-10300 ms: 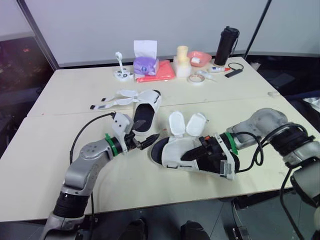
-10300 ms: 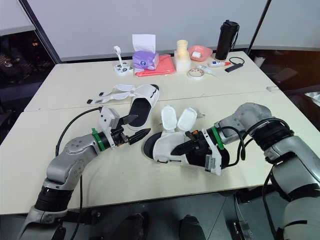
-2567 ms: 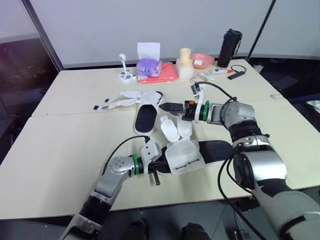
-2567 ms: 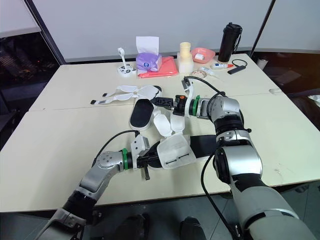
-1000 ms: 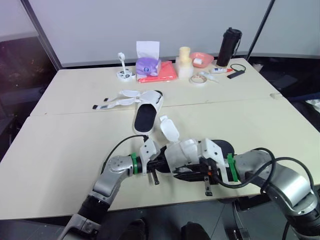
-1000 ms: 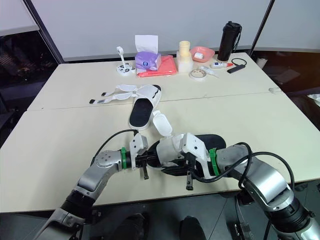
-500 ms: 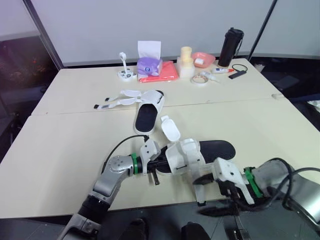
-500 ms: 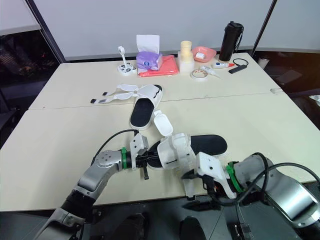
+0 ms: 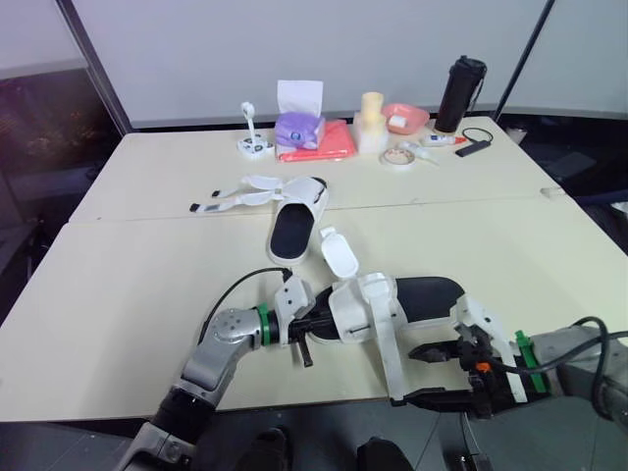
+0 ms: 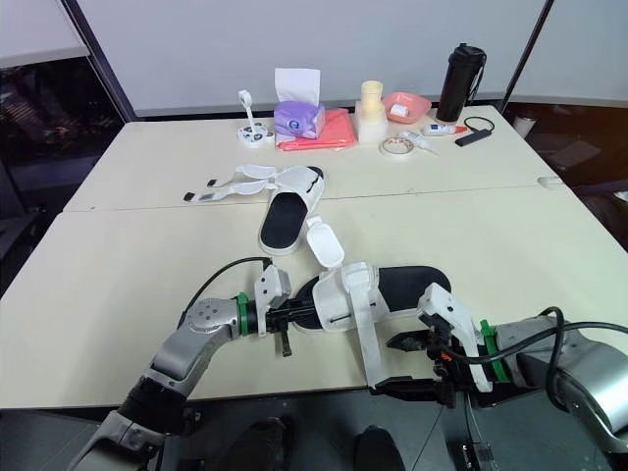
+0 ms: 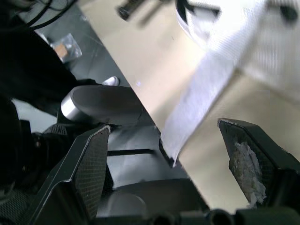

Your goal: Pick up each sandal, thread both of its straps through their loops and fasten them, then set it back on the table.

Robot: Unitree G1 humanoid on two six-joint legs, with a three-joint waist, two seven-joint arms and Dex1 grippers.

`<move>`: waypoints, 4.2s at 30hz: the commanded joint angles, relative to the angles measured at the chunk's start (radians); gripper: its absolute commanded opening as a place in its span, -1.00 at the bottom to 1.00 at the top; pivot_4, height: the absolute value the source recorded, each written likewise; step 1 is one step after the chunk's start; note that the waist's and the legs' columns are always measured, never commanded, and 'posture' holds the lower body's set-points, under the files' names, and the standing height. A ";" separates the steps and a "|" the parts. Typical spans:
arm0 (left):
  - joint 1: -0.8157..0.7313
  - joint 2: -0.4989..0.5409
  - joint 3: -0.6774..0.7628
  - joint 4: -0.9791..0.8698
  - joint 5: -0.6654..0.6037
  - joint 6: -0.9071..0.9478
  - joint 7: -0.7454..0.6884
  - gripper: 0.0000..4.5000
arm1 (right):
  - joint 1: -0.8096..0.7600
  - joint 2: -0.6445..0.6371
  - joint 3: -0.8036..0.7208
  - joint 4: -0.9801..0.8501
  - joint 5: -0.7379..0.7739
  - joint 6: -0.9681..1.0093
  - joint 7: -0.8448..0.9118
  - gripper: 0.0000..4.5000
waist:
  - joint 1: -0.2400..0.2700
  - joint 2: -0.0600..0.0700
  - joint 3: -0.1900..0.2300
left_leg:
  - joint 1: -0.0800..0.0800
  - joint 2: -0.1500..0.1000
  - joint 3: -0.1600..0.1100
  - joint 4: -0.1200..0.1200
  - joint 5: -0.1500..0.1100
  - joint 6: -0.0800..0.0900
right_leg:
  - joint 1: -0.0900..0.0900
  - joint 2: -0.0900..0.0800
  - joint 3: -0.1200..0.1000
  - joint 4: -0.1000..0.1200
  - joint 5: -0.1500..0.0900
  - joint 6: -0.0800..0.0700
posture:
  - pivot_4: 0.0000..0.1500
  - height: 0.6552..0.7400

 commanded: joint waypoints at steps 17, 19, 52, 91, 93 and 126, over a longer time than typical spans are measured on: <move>0.037 0.020 -0.011 -0.014 0.010 0.034 0.007 -1.00 | -0.078 0.205 0.108 0.052 0.089 0.117 -0.152 -0.49 | -0.001 0.000 0.000 | 0.000 0.000 -0.001 0.000 0.000 0.000 | 0.000 0.000 0.000 0.000 0.000 0.000 | 1.00 1.00; 0.035 0.019 -0.011 -0.014 0.011 0.036 0.010 -1.00 | -0.082 0.205 0.112 0.054 0.091 0.116 -0.151 -0.96 | -0.001 0.000 0.000 | 0.000 0.000 -0.001 0.000 0.000 0.000 | 0.000 0.000 0.000 0.000 0.000 0.000 | 1.00 1.00; 0.038 0.008 -0.004 0.001 0.015 0.031 0.026 -1.00 | -0.766 0.078 0.304 0.533 -0.021 0.118 0.257 -0.99 | -0.001 0.001 0.000 | 0.000 -0.001 -0.001 0.002 0.000 0.000 | 0.000 0.000 -0.001 0.000 0.000 0.000 | 1.00 1.00; 0.071 0.004 -0.022 -0.048 0.011 0.056 0.052 -1.00 | -0.872 0.142 0.487 0.720 -0.205 0.080 0.391 -0.99 | -0.004 0.001 -0.001 | 0.000 -0.001 -0.001 0.001 0.000 0.000 | 0.000 0.000 -0.001 0.001 0.000 0.000 | 1.00 1.00; 0.072 0.003 -0.022 -0.049 0.011 0.057 0.054 -1.00 | -0.894 0.153 0.505 0.775 -0.244 0.040 0.404 -0.99 | -0.003 0.001 -0.001 | 0.000 -0.001 -0.001 0.001 0.000 0.000 | 0.000 0.000 -0.001 0.001 0.000 0.000 | 1.00 1.00; 0.072 -0.001 -0.024 -0.073 0.009 0.074 0.070 -1.00 | -0.890 0.165 0.470 0.717 -0.380 -0.042 0.524 -0.99 | -0.003 0.001 -0.001 | 0.000 -0.002 -0.001 0.001 0.000 0.000 | 0.000 0.000 -0.001 0.001 0.000 0.000 | 1.00 1.00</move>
